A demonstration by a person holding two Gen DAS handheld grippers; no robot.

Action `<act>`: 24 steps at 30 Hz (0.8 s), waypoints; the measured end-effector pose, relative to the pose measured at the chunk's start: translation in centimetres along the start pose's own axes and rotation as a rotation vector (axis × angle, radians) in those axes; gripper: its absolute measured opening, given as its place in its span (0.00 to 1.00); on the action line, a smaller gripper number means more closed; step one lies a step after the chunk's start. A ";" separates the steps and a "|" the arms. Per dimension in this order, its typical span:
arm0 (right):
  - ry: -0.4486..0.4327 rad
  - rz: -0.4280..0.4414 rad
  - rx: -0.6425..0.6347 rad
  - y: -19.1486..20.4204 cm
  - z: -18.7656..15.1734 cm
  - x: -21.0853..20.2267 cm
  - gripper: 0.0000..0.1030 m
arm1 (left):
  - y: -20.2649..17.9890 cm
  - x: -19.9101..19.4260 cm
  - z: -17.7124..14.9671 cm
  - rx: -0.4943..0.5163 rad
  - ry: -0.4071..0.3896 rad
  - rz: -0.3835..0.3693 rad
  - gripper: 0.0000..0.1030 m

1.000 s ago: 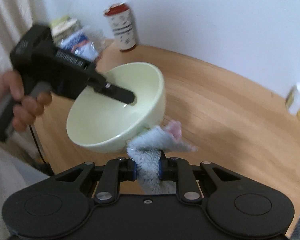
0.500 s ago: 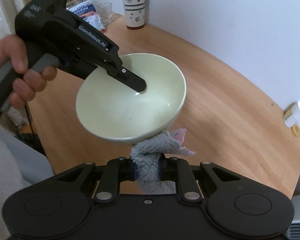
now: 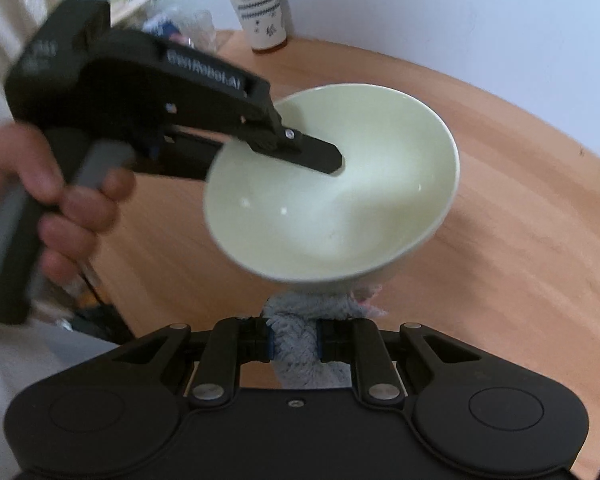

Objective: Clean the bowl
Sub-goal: 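Rub the towel along the bowl's underside with the right gripper while the left gripper tilts it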

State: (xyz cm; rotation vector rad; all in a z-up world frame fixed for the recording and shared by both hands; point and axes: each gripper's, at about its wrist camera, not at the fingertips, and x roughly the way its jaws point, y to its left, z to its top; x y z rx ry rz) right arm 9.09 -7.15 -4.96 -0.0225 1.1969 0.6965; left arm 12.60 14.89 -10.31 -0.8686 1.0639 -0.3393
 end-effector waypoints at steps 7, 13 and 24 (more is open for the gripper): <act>-0.011 0.009 0.094 -0.1 -0.3 2.5 0.19 | 0.1 -0.1 -0.4 0.025 0.003 0.006 0.15; -0.041 0.033 0.200 -1.1 -0.7 3.5 0.19 | 0.1 -0.1 -0.8 0.028 -0.001 0.011 0.15; -0.049 0.063 0.240 -1.3 -1.3 3.6 0.19 | 1.0 0.6 -0.7 -0.002 0.005 0.029 0.14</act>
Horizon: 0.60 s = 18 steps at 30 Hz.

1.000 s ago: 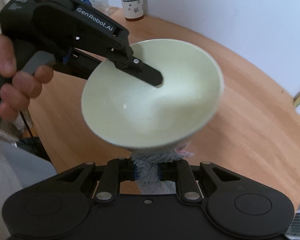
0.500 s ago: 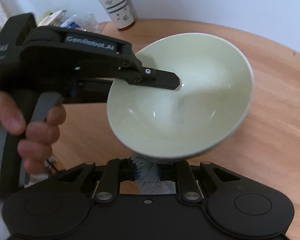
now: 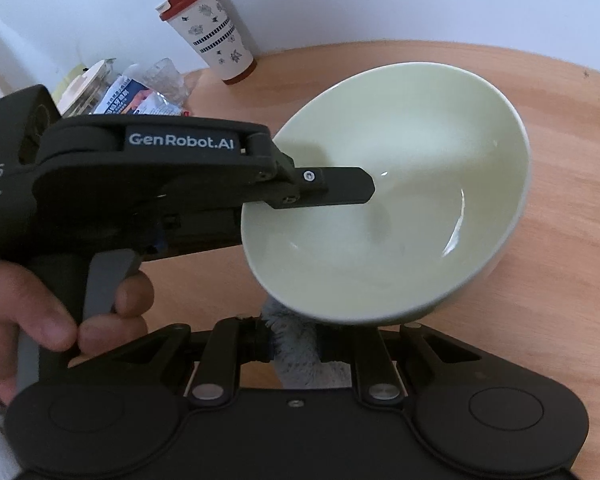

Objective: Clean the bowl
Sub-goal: 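Rub the towel along the bowl's underside with the right gripper while the left gripper tilts it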

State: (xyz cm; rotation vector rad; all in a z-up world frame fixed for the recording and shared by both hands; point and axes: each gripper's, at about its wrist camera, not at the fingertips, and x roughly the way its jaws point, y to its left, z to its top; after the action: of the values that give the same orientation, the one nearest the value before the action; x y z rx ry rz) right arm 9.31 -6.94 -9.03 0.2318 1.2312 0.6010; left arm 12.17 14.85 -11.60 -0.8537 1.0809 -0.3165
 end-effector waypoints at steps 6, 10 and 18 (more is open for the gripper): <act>0.017 -0.015 0.022 -0.9 -0.3 0.6 0.19 | 1.4 0.2 0.1 -0.027 0.013 0.046 0.14; 0.030 -0.035 0.032 -1.8 -0.7 0.7 0.19 | 1.9 0.4 0.1 -0.026 0.020 0.069 0.14; 0.031 -0.056 0.036 -3.1 -0.6 0.4 0.19 | 3.0 0.7 0.0 -0.056 0.038 0.118 0.14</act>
State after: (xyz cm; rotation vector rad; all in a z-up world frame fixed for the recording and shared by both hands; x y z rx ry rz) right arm 9.78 -9.36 -11.09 0.2177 1.2746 0.5361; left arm 11.98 16.32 -14.30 -0.8326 1.1752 -0.2058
